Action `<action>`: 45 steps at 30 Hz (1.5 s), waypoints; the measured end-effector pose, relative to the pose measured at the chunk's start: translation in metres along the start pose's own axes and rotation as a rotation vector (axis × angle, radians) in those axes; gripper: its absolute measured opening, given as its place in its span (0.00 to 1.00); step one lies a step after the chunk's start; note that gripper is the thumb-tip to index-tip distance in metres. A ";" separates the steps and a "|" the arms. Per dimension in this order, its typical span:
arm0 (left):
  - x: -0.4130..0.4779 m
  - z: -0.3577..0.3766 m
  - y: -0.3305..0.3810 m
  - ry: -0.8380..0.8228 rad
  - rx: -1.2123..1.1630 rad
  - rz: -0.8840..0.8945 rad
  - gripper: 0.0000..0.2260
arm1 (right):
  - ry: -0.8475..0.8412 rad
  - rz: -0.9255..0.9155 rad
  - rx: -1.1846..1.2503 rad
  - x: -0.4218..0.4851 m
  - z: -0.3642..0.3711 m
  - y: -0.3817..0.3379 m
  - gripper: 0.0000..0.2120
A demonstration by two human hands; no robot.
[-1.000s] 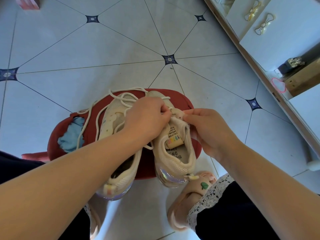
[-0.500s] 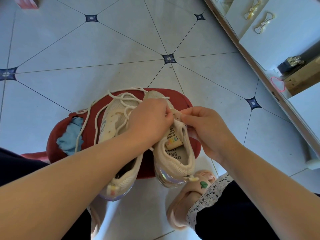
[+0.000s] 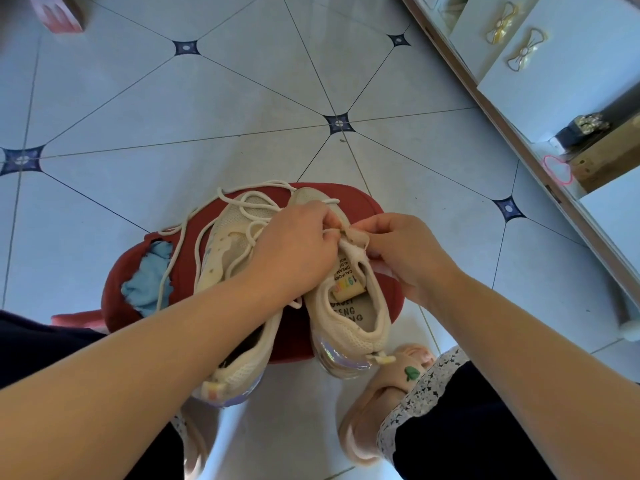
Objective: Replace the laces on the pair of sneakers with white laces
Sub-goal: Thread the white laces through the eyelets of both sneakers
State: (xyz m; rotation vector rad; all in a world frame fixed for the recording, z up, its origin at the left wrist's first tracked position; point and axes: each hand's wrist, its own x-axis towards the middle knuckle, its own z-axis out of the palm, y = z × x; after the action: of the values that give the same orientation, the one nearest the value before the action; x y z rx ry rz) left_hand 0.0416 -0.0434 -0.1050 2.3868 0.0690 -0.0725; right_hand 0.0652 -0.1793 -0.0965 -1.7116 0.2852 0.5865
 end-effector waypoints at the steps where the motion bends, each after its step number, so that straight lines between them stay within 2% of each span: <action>1: -0.001 0.000 -0.001 0.028 -0.005 0.020 0.05 | 0.009 0.002 -0.016 0.001 0.001 0.000 0.03; 3: 0.001 0.001 0.000 0.105 0.008 0.124 0.08 | 0.034 -0.011 -0.085 0.002 0.003 0.002 0.06; 5: 0.004 -0.001 0.002 0.097 0.096 0.200 0.10 | 0.061 -0.049 -0.172 0.002 0.004 0.003 0.08; 8: 0.008 -0.002 0.004 -0.009 0.188 0.138 0.14 | 0.105 -0.068 -0.162 0.002 0.001 0.000 0.09; 13: 0.010 0.000 0.002 -0.002 0.183 0.129 0.15 | 0.219 -0.080 0.008 -0.001 -0.006 -0.008 0.10; 15: 0.011 -0.001 0.001 -0.010 0.213 0.134 0.17 | 0.264 -0.067 0.201 -0.001 -0.015 -0.019 0.12; 18: 0.009 -0.003 -0.001 -0.012 0.244 0.155 0.18 | 0.371 -0.106 0.689 -0.002 -0.046 -0.041 0.12; 20: 0.009 -0.003 0.000 -0.006 0.242 0.166 0.18 | 0.419 -0.166 0.861 -0.003 -0.063 -0.049 0.13; 21: 0.009 -0.002 0.000 -0.008 0.240 0.166 0.18 | 0.403 -0.170 0.818 -0.003 -0.066 -0.051 0.14; 22: 0.009 -0.002 -0.001 -0.009 0.237 0.164 0.17 | 0.372 -0.155 0.668 -0.002 -0.064 -0.050 0.15; 24: 0.009 -0.001 -0.002 -0.004 0.219 0.156 0.14 | 0.276 -0.131 0.046 0.000 -0.049 -0.039 0.13; 26: 0.009 -0.001 -0.003 0.009 0.205 0.158 0.15 | 0.121 -0.221 -0.595 0.003 -0.030 -0.021 0.05; 28: 0.009 0.000 -0.003 0.018 0.208 0.167 0.19 | 0.000 -0.297 -0.885 0.005 -0.015 -0.007 0.04; 31: 0.010 0.001 -0.004 0.023 0.218 0.171 0.20 | -0.009 -0.339 -0.927 0.005 -0.011 -0.010 0.03; 36: 0.008 -0.001 -0.005 0.002 0.200 0.205 0.12 | 0.236 -0.456 -1.191 0.005 -0.025 -0.024 0.04; 38: 0.008 -0.002 -0.005 -0.004 0.194 0.198 0.11 | 0.368 -0.466 -1.172 0.005 -0.037 -0.030 0.06; 42: 0.008 -0.003 -0.006 -0.015 0.192 0.190 0.10 | 0.642 -0.469 -0.974 0.007 -0.063 -0.045 0.08; 43: 0.007 -0.003 -0.006 -0.023 0.191 0.182 0.11 | 0.638 -0.464 -0.929 0.007 -0.062 -0.045 0.07; 45: 0.007 -0.003 -0.006 -0.039 0.179 0.162 0.13 | 0.476 -0.421 -0.847 0.007 -0.051 -0.040 0.05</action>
State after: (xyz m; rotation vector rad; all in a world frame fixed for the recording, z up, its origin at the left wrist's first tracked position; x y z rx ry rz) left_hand 0.0479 -0.0372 -0.1074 2.5588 -0.1550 -0.0500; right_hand 0.1021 -0.2187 -0.0601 -2.6368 -0.0185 -0.0586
